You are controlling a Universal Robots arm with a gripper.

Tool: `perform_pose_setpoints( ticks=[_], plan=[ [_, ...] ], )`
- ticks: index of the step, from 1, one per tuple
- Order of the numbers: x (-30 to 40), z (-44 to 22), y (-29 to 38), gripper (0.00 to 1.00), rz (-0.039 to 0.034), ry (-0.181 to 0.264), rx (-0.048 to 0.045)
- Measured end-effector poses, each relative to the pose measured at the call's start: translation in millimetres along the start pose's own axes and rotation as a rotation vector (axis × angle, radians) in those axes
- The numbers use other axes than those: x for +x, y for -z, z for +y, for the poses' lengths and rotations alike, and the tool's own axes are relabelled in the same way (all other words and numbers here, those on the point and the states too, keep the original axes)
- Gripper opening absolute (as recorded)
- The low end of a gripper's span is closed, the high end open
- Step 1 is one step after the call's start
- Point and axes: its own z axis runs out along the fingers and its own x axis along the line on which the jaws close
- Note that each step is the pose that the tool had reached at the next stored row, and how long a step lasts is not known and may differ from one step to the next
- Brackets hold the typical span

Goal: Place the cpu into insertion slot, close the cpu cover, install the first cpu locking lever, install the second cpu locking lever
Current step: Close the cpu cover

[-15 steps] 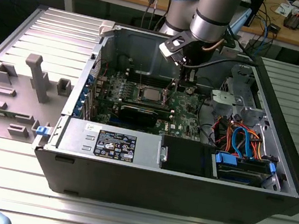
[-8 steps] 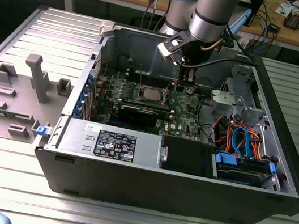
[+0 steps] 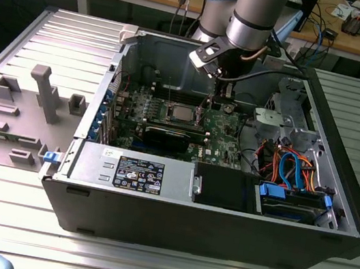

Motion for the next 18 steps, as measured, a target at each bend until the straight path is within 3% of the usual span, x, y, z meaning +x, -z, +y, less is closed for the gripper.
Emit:
perform_pose_setpoints(
  ticks=[16, 18],
  plan=[
    [0.1, -3.5, -0.2, 0.11, 0.0, 0.0, 0.0],
    [0.2, -6.4, -0.7, 0.11, 0.0, 0.0, 0.0]
  ],
)
